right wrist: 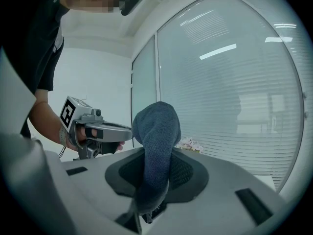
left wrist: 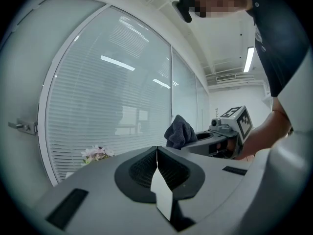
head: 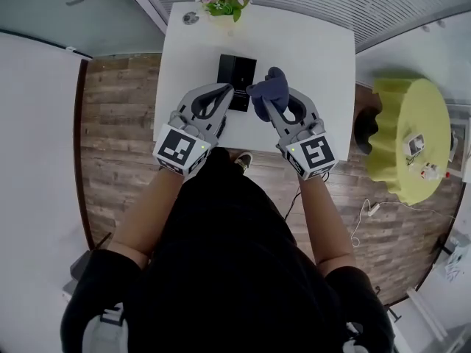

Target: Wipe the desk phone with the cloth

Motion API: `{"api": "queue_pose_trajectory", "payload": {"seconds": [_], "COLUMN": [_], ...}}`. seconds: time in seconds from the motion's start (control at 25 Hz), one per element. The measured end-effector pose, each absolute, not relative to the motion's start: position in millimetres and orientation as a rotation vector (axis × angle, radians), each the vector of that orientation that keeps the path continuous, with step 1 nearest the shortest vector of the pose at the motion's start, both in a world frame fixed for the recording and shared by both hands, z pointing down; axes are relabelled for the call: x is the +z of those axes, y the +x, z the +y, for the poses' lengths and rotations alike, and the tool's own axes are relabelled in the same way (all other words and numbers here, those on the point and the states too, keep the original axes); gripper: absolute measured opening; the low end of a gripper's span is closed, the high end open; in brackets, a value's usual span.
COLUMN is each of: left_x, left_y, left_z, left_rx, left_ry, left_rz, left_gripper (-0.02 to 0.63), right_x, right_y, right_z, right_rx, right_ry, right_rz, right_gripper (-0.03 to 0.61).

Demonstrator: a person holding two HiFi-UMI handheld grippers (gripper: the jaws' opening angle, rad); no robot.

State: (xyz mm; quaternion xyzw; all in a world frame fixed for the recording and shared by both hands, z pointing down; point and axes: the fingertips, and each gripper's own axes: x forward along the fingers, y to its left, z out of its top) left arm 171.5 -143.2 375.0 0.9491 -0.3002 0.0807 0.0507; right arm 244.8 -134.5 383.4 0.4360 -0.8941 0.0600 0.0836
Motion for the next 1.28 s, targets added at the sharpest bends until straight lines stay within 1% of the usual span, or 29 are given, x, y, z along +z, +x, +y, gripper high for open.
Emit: {"api": "queue_pose_trajectory", "payload": {"seconds": [0.68, 1.0, 1.28], "left_x": [507, 534, 544], "left_y": [153, 154, 147], "left_z": [-223, -247, -251], "left_rx": [0.368, 0.368, 0.361], "left_ry": [2.694, 2.668, 2.644], "left_rz": [-0.966, -0.953, -0.953], "left_gripper": [0.011, 0.011, 0.011], "right_x": [521, 557, 572], "right_y": [227, 218, 212], "right_z": [-244, -270, -270], "right_rx": [0.195, 0.144, 0.076], "right_ry": [1.283, 1.275, 1.253], "right_rz": [-2.458, -2.402, -2.374], "right_gripper": [0.103, 0.103, 0.103]}}
